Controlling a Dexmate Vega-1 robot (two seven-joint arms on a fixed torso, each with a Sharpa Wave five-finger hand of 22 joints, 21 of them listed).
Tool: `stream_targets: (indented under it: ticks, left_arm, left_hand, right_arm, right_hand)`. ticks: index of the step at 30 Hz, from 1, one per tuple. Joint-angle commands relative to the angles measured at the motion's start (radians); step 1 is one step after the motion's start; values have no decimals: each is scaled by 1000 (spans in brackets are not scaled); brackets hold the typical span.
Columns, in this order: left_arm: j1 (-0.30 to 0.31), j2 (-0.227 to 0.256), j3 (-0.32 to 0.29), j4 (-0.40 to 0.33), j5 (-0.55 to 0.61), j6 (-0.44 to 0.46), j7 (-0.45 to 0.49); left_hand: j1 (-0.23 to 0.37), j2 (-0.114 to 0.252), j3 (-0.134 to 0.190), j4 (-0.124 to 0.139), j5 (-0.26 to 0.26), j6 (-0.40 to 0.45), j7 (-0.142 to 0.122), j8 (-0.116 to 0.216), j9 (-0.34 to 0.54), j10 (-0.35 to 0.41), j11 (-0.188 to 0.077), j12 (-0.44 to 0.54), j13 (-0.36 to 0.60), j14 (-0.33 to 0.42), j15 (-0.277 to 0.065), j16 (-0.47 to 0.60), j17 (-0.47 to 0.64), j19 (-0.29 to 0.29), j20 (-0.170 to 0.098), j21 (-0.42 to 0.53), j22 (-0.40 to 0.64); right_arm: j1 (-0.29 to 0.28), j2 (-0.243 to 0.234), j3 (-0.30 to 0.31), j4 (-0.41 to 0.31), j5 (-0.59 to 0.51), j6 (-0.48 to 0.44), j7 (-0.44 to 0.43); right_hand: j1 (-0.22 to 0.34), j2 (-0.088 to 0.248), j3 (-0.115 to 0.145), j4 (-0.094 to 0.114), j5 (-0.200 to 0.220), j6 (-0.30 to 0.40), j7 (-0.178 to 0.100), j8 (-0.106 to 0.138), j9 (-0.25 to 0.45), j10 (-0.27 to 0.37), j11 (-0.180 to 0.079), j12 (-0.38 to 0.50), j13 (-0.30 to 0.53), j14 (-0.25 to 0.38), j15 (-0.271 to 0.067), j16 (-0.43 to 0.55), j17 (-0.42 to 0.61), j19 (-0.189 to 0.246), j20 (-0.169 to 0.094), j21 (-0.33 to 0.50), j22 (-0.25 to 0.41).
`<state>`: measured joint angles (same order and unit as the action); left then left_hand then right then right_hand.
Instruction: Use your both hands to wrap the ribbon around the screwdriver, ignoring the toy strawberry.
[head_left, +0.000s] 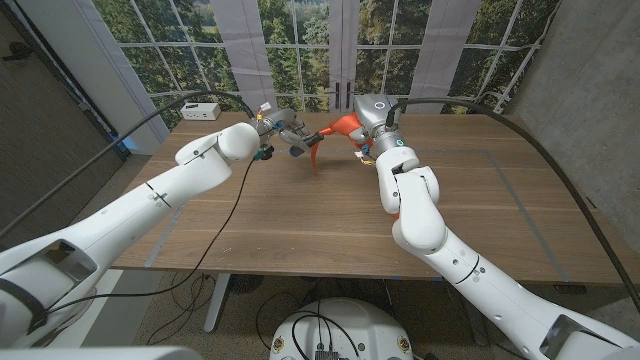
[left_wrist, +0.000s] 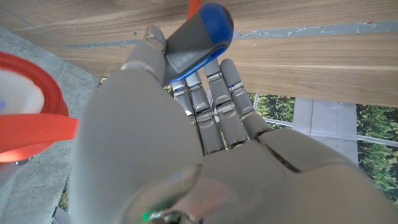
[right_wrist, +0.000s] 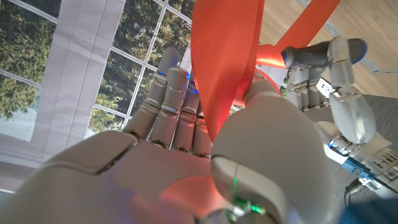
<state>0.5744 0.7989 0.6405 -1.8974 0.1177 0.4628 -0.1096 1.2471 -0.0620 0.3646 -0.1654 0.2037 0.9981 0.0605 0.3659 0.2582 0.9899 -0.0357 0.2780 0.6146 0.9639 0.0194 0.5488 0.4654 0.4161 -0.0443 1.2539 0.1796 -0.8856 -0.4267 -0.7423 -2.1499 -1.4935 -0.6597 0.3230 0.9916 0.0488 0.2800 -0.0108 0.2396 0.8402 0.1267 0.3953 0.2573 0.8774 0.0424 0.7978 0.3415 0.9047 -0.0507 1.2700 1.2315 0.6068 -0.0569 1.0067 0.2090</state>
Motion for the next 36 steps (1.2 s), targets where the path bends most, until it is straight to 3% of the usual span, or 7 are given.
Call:
stream_targets:
  ticks: [1,11,22,36]
  left_arm:
    - [-7,-3,0,-9,-13,-10,18]
    - [23,-9,-24,-40,-20,-5,80]
    - [-8,12,-11,-42,-48,-14,3]
    - [3,52,-37,-53,-144,-88,-86]
  left_hand:
    - [163,161,39,-3,6,26,-19,3,5,9,0,0,4,174,-253,-4,293,-8,-37,6,1]
    - [162,160,39,-3,6,28,-20,-1,6,12,0,-3,6,175,-253,-8,296,-9,-37,9,1]
    - [162,159,40,-3,7,29,-20,-5,9,11,-1,-6,10,178,-252,-10,301,-11,-38,12,1]
    - [163,159,42,-3,7,29,-18,-9,16,12,2,-12,14,178,-252,-15,308,-15,-36,16,0]
  right_arm:
    - [-54,12,24,14,44,-16,-11]
    - [-73,-1,29,26,81,-42,-9]
    - [-62,-26,35,93,200,-65,-24]
    - [62,-46,-11,235,301,-122,-46]
  right_hand:
    - [124,114,5,6,6,159,-62,-3,263,87,-79,174,513,11,-162,5,1,-2,-63,12,-1]
    - [127,114,4,6,7,162,-58,-6,264,86,-77,176,516,10,-163,7,1,-7,-62,24,-5]
    - [128,113,2,8,7,161,-59,-10,266,86,-77,173,511,8,-162,9,1,-14,-61,36,-8]
    - [132,112,2,7,8,162,-56,-13,270,83,-75,175,516,4,-162,10,1,-22,-62,46,-11]
